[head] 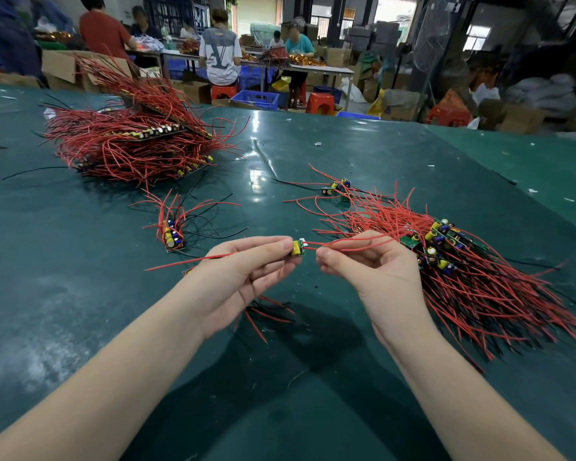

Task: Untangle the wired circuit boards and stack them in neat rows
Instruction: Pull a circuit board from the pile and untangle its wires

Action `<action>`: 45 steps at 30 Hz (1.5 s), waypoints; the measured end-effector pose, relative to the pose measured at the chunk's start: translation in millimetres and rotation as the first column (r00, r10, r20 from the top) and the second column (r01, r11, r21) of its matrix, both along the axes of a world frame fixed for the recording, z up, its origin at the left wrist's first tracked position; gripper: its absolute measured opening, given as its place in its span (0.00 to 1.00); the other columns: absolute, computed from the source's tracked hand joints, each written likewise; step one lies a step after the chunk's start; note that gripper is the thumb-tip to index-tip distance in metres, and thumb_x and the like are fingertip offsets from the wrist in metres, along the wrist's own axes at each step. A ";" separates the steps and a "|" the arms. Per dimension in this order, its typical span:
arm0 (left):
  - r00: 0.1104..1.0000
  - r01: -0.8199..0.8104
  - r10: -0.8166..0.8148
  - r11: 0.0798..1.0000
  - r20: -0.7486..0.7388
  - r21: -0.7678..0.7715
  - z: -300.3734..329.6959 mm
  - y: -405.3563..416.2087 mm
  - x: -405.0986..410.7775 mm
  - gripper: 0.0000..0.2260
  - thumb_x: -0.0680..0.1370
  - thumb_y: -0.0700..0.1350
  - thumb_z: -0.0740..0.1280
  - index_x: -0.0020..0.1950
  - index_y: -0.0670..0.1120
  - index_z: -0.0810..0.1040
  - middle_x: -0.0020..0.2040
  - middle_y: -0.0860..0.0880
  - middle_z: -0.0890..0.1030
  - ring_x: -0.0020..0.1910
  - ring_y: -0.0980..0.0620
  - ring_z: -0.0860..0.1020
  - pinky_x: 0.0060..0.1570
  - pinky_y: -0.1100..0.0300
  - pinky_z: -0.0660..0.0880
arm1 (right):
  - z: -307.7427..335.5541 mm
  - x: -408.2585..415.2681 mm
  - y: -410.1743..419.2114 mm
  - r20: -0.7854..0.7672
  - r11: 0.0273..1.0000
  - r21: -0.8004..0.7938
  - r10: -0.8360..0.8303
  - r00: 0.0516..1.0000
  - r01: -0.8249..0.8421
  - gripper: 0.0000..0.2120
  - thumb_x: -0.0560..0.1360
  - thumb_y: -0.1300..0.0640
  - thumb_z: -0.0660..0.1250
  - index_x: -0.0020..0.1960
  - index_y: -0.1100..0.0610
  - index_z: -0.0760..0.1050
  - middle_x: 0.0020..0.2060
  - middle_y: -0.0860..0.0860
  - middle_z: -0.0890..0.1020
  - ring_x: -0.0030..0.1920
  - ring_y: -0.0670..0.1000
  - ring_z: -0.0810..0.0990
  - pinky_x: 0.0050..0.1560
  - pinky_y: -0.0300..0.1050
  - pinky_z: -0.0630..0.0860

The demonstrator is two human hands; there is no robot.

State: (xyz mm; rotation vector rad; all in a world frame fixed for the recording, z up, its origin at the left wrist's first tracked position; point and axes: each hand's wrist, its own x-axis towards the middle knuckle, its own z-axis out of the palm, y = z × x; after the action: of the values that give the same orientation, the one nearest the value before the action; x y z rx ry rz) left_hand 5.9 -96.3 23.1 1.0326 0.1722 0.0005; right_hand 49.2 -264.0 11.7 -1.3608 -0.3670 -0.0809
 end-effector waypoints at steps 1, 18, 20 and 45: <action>1.000 0.010 -0.010 1.000 0.001 0.001 -0.2 -0.3 -0.4 0.07 0.63 0.39 0.72 0.39 0.40 0.86 0.41 0.41 0.85 0.40 0.51 0.85 0.38 0.66 0.79 | 0.1 -0.4 0.3 0.002 1.000 0.012 -0.012 1.000 0.012 0.09 0.65 0.70 0.76 0.36 0.58 0.81 0.33 0.55 0.85 0.34 0.51 0.84 0.39 0.40 0.80; 0.995 -0.090 0.086 0.989 0.042 0.116 -7.3 -5.5 -0.4 0.13 0.62 0.39 0.74 0.45 0.38 0.83 0.42 0.42 0.85 0.41 0.50 0.84 0.42 0.65 0.80 | -0.5 3.1 2.1 -0.110 0.995 0.066 0.085 0.990 -0.078 0.10 0.66 0.69 0.73 0.37 0.54 0.82 0.35 0.54 0.85 0.37 0.50 0.84 0.40 0.38 0.80; 0.990 -0.138 0.127 0.969 0.066 0.204 -7.9 -7.1 0.5 0.10 0.65 0.37 0.75 0.46 0.39 0.83 0.41 0.43 0.85 0.40 0.51 0.84 0.44 0.65 0.80 | -0.4 2.9 1.8 -0.116 0.993 0.055 0.112 0.987 -0.106 0.09 0.67 0.68 0.73 0.39 0.55 0.82 0.35 0.54 0.85 0.37 0.50 0.84 0.40 0.38 0.80; 0.993 -0.080 0.069 0.991 0.099 0.106 -6.0 -5.4 1.2 0.13 0.64 0.38 0.72 0.47 0.36 0.82 0.41 0.42 0.85 0.39 0.51 0.84 0.40 0.66 0.79 | 6.9 8.0 -5.4 -0.276 0.966 0.220 0.196 0.941 -0.137 0.04 0.60 0.64 0.73 0.35 0.59 0.84 0.34 0.56 0.85 0.36 0.51 0.85 0.38 0.37 0.80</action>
State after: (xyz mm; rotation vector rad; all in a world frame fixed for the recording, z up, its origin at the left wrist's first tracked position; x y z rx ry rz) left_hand 7.1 -101.7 17.1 1.1330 0.1246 0.1284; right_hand 57.3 -269.4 18.6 -1.1189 -0.2143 0.2220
